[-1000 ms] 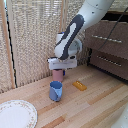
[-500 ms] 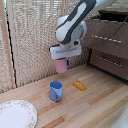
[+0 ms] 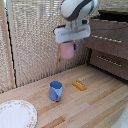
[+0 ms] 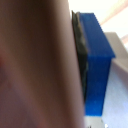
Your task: Propose to navigate your clamp on the clench of the first drawer. Use gentle force to register to the cabinet. Send posterior your swing mandate till over it lurks, a cup of pink essence. Fortify your grip after aiming concentric with the pink cup’s periphery. Manoeuvre the pink towards the cabinet's top. Drop your compression till the cup is resting inside.
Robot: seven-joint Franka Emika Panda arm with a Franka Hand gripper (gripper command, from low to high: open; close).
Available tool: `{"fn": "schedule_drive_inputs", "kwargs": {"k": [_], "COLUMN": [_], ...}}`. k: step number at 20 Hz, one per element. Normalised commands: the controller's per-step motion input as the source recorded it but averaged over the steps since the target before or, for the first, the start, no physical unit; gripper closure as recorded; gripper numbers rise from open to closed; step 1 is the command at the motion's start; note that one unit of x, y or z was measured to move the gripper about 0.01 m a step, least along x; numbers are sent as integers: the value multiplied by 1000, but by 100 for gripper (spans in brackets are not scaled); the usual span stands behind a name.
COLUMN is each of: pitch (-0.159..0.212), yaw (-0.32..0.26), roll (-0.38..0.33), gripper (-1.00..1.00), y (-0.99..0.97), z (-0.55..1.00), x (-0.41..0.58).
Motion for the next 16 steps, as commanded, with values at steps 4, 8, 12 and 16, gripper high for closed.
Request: {"fn": "schedule_drive_inputs", "kwargs": {"k": [4,8,12,16], "pitch": [-10,0,0,0], "yaw": [-350,-353,-301,-215], "roll": [-68,-70,-96,-56], "gripper": [100,100,100,100], "y": [24,0,-21,-289], "z": [714,681,781,886], "x": [23,52,206,353]}}
